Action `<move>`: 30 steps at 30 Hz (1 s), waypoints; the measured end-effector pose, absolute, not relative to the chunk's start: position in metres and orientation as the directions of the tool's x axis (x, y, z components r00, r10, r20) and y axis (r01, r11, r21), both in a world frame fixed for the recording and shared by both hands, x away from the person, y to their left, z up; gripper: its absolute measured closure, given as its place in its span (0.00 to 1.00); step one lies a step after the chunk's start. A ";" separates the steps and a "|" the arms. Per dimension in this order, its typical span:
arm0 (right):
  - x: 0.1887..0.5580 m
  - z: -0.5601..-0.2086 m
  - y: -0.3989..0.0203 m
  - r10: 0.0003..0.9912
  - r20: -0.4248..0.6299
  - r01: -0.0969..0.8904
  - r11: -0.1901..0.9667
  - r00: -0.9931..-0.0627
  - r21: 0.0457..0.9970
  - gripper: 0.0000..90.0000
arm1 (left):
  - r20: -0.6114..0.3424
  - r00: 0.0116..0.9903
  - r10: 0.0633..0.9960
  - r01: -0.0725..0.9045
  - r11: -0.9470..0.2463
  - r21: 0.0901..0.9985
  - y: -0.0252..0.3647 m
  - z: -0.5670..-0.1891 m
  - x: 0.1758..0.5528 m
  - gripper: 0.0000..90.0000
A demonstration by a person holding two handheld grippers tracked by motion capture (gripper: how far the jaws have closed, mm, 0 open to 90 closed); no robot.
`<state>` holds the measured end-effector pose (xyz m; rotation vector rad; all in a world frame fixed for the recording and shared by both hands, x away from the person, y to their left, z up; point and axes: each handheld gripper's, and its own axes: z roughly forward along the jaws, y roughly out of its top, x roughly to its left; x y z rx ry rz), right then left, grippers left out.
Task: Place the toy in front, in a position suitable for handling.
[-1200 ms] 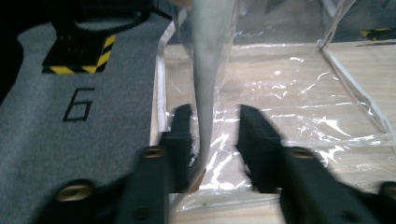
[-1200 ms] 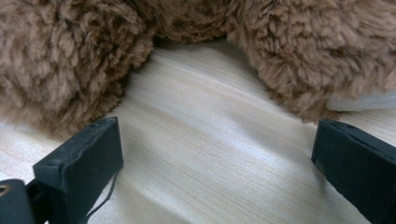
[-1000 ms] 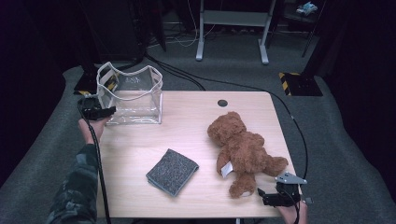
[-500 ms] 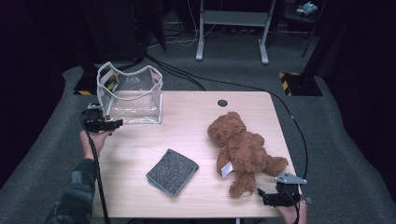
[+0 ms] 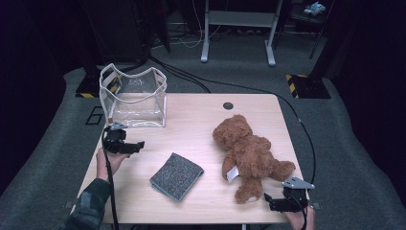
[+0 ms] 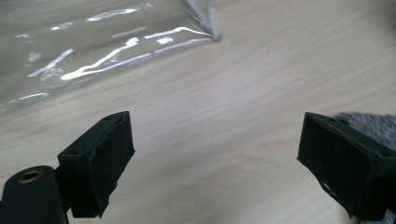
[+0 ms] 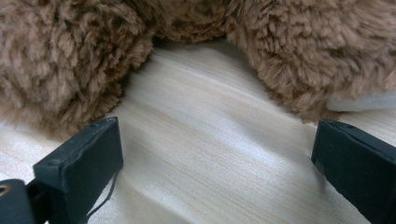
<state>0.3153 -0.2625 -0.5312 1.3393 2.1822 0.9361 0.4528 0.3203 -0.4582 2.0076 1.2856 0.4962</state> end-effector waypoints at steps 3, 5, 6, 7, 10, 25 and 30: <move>0.315 -0.531 -0.262 0.892 0.001 0.616 0.311 -0.452 0.724 0.01 | -0.052 0.481 0.875 0.636 -0.307 0.708 0.307 -0.463 0.445 0.10; 0.315 -0.531 -0.262 0.893 0.003 0.617 0.309 -0.450 0.724 0.01 | -0.058 0.504 0.862 0.632 -0.323 0.704 0.299 -0.465 0.440 0.09; 0.315 -0.531 -0.262 0.892 0.001 0.615 0.311 -0.452 0.724 0.01 | -0.050 0.523 0.851 0.628 -0.345 0.698 0.294 -0.466 0.437 0.09; 0.315 -0.531 -0.262 0.893 0.003 0.617 0.309 -0.450 0.724 0.01 | -0.049 0.539 0.841 0.623 -0.359 0.695 0.289 -0.468 0.434 0.08; 0.315 -0.531 -0.262 0.893 0.003 0.618 0.308 -0.449 0.723 0.01 | -0.040 0.579 0.814 0.609 -0.400 0.685 0.275 -0.472 0.429 0.07; 0.315 -0.531 -0.262 0.894 0.006 0.619 0.306 -0.448 0.723 0.02 | -0.017 0.705 0.709 0.541 -0.521 0.660 0.216 -0.487 0.412 0.08; 0.315 -0.531 -0.262 0.894 0.005 0.619 0.306 -0.447 0.724 0.01 | -0.022 0.724 0.689 0.527 -0.533 0.662 0.204 -0.487 0.408 0.08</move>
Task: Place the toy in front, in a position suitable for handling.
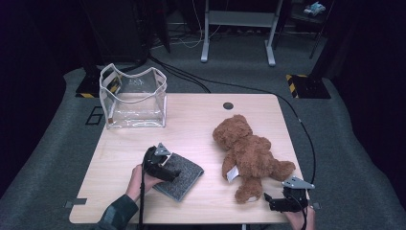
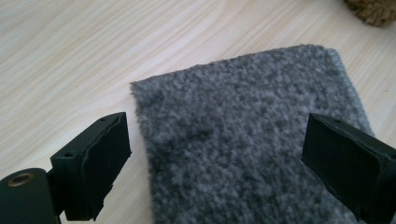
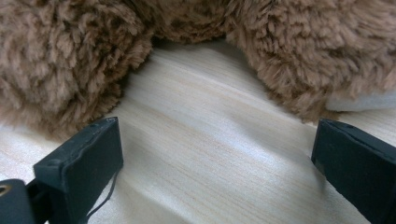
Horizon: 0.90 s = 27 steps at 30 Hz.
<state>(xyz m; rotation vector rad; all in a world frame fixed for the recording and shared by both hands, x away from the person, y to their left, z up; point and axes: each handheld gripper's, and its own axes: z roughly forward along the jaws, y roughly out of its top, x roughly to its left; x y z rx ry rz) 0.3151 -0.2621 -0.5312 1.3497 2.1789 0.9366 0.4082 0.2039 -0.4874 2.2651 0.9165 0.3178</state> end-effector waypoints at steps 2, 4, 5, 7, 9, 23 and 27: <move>0.315 -0.531 -0.262 0.894 0.004 0.619 0.306 -0.447 0.724 0.01 | -0.016 0.733 0.680 0.517 -0.542 0.662 0.201 -0.487 0.407 0.09; 0.315 -0.531 -0.262 0.894 0.005 0.619 0.306 -0.447 0.724 0.02 | -0.021 0.737 0.675 0.517 -0.544 0.661 0.198 -0.487 0.405 0.09; 0.315 -0.531 -0.262 0.894 0.007 0.619 0.305 -0.448 0.724 0.02 | -0.021 0.741 0.671 0.515 -0.548 0.659 0.197 -0.487 0.406 0.10; 0.315 -0.531 -0.262 0.895 0.008 0.621 0.303 -0.446 0.723 0.02 | -0.024 0.745 0.667 0.514 -0.551 0.658 0.195 -0.487 0.405 0.10; 0.315 -0.531 -0.262 0.895 0.007 0.620 0.304 -0.446 0.723 0.02 | -0.023 0.752 0.659 0.512 -0.561 0.650 0.192 -0.489 0.403 0.10; 0.315 -0.531 -0.262 0.895 0.006 0.621 0.305 -0.447 0.722 0.02 | -0.035 0.760 0.649 0.522 -0.577 0.628 0.183 -0.507 0.402 0.46; 0.315 -0.531 -0.262 0.895 0.007 0.620 0.303 -0.446 0.724 0.02 | -0.035 0.748 0.663 0.515 -0.547 0.660 0.189 -0.511 0.400 0.67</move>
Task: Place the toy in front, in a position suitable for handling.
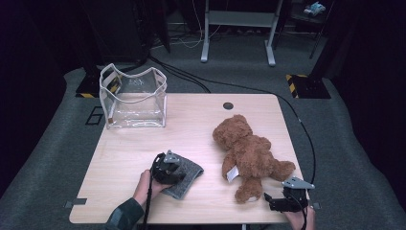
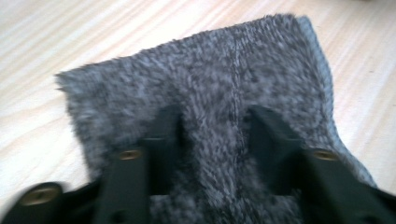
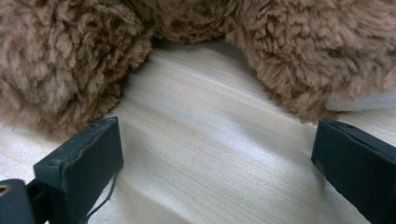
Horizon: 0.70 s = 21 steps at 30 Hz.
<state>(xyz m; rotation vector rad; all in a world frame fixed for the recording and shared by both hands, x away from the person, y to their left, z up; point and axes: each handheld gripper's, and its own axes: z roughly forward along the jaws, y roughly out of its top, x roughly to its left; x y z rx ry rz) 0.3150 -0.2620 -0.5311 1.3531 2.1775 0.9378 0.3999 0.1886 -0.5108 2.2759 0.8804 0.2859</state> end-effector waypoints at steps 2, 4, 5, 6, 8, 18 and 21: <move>0.315 -0.531 -0.262 0.896 0.008 0.621 0.301 -0.444 0.723 0.02 | -0.046 0.733 0.678 0.521 -0.517 0.680 0.192 -0.513 0.399 0.77; 0.315 -0.531 -0.262 0.894 0.004 0.617 0.306 -0.448 0.725 0.02 | -0.050 0.733 0.679 0.519 -0.510 0.686 0.193 -0.513 0.398 0.83; 0.315 -0.531 -0.262 0.895 0.007 0.620 0.304 -0.446 0.723 0.02 | -0.045 0.732 0.680 0.515 -0.509 0.690 0.192 -0.513 0.397 0.85; 0.315 -0.531 -0.262 0.895 0.007 0.619 0.303 -0.446 0.725 0.02 | -0.040 0.733 0.679 0.510 -0.510 0.693 0.192 -0.513 0.396 0.87; 0.315 -0.531 -0.262 0.895 0.007 0.619 0.303 -0.446 0.725 0.02 | -0.035 0.737 0.675 0.505 -0.515 0.692 0.191 -0.511 0.396 0.88; 0.315 -0.531 -0.262 0.895 0.004 0.620 0.306 -0.447 0.722 0.02 | -0.078 0.769 0.634 0.483 -0.497 0.721 0.188 -0.487 0.387 0.88; 0.315 -0.531 -0.262 0.895 0.004 0.620 0.306 -0.446 0.722 0.02 | -0.102 0.778 0.620 0.484 -0.488 0.726 0.184 -0.483 0.383 0.88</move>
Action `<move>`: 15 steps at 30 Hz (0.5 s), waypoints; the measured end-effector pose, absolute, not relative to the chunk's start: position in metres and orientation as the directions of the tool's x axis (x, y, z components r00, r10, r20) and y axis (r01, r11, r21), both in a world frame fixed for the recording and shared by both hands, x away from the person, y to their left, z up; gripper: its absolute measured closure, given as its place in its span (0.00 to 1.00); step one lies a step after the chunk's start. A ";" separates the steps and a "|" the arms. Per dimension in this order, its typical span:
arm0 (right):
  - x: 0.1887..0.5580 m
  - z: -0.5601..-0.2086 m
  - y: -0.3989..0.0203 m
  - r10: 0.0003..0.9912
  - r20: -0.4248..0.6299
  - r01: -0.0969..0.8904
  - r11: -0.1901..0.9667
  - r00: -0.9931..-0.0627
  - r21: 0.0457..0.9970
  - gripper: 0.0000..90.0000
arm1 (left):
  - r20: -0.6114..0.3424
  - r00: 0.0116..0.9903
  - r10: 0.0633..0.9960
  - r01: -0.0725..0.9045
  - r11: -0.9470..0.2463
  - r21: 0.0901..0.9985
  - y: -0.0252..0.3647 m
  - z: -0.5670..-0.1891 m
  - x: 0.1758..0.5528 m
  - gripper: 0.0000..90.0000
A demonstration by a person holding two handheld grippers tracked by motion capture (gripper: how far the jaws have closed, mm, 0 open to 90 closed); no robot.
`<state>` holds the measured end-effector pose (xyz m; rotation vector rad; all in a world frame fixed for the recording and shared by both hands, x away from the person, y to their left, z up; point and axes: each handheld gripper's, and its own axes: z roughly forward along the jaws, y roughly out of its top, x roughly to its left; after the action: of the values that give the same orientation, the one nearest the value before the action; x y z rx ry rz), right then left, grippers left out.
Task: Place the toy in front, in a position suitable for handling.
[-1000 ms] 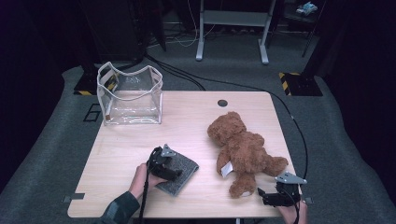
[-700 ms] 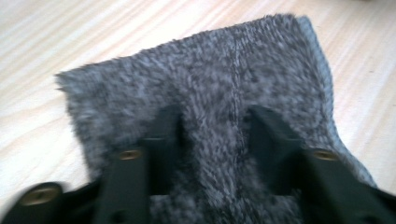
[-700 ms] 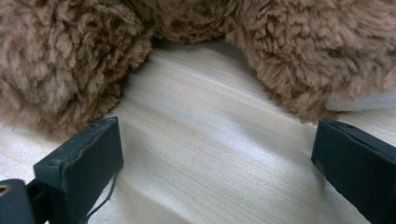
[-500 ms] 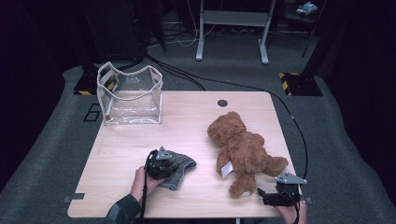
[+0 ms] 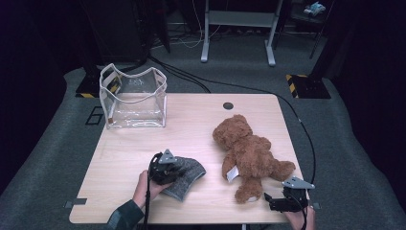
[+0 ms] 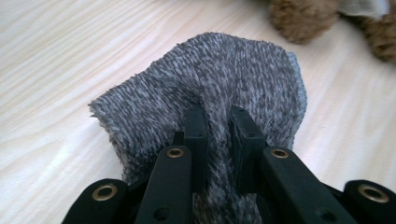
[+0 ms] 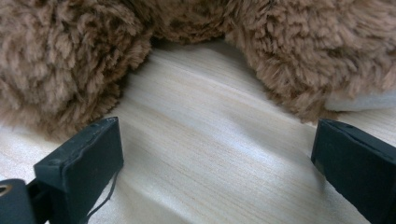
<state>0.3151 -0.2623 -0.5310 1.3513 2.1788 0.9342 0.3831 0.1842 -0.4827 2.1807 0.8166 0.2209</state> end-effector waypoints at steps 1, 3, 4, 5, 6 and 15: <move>0.315 -0.531 -0.262 0.895 0.005 0.620 0.305 -0.446 0.723 0.02 | -0.100 0.783 0.614 0.480 -0.494 0.724 0.182 -0.482 0.382 0.88; 0.315 -0.531 -0.262 0.895 0.005 0.621 0.305 -0.446 0.722 0.02 | -0.101 0.789 0.606 0.478 -0.504 0.719 0.178 -0.481 0.380 0.87; 0.315 -0.531 -0.262 0.895 0.005 0.620 0.305 -0.446 0.722 0.02 | -0.103 0.792 0.602 0.476 -0.504 0.721 0.176 -0.482 0.378 0.87; 0.315 -0.531 -0.262 0.895 0.005 0.620 0.305 -0.446 0.722 0.02 | -0.103 0.794 0.599 0.476 -0.507 0.719 0.173 -0.482 0.376 0.87; 0.315 -0.531 -0.262 0.895 0.005 0.620 0.305 -0.446 0.722 0.02 | -0.102 0.800 0.592 0.470 -0.511 0.720 0.171 -0.482 0.375 0.87; 0.315 -0.531 -0.262 0.896 0.005 0.621 0.304 -0.445 0.723 0.02 | -0.128 0.821 0.557 0.485 -0.560 0.672 0.153 -0.508 0.370 0.82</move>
<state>0.3151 -0.2623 -0.5310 1.3530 2.1775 0.9344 0.3698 0.1535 -0.5080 2.2686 0.7599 0.1273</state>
